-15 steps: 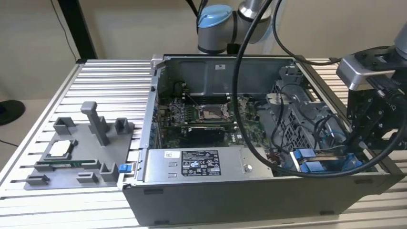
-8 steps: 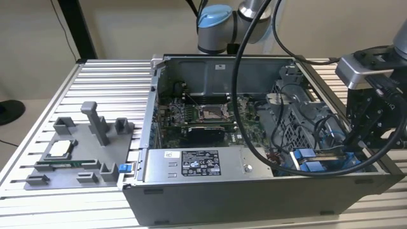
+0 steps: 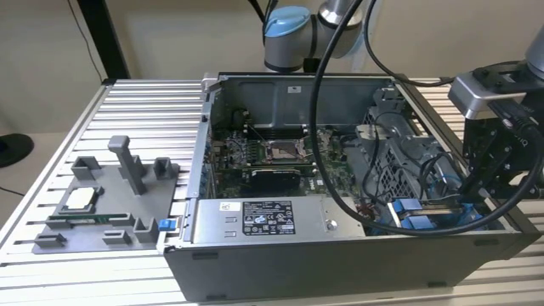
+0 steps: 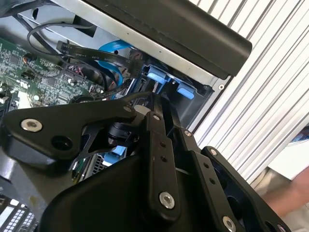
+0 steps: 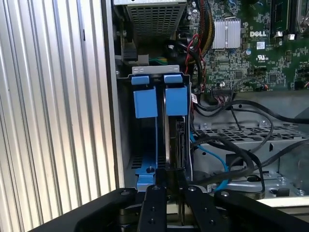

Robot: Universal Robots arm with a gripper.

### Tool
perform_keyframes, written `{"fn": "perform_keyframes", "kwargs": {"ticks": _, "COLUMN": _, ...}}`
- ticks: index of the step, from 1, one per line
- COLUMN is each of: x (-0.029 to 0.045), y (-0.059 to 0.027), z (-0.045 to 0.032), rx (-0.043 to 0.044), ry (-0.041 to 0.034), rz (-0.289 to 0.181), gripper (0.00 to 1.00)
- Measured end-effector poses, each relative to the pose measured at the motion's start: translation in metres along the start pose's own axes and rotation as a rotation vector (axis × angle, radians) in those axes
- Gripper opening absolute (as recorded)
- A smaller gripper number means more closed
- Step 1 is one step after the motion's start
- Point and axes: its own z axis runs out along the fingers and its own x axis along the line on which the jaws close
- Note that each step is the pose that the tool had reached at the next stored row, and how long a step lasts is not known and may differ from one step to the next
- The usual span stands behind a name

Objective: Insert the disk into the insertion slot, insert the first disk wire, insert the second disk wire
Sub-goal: 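Insert the first disk wire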

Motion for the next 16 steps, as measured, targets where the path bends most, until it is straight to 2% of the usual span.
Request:
{"fn": "perform_keyframes", "kwargs": {"ticks": 4, "x": -0.0002, "y": 0.0000, "z": 0.0000, "rx": -0.0003, "ry": -0.0021, "rz": 0.000, "gripper": 0.00}}
{"fn": "perform_keyframes", "kwargs": {"ticks": 9, "x": -0.0012, "y": 0.0015, "z": 0.0002, "rx": -0.0019, "ry": -0.0242, "rz": 0.002, "gripper": 0.00}}
{"fn": "perform_keyframes", "kwargs": {"ticks": 11, "x": -0.0016, "y": 0.0044, "z": 0.0005, "rx": -0.0023, "ry": -0.0302, "rz": 0.002, "gripper": 0.00}}
{"fn": "perform_keyframes", "kwargs": {"ticks": 13, "x": -0.0016, "y": 0.0077, "z": 0.0015, "rx": -0.0025, "ry": -0.0316, "rz": 0.001, "gripper": 0.00}}
{"fn": "perform_keyframes", "kwargs": {"ticks": 16, "x": -0.0021, "y": 0.0081, "z": 0.0035, "rx": -0.0033, "ry": -0.0329, "rz": -0.019, "gripper": 0.00}}
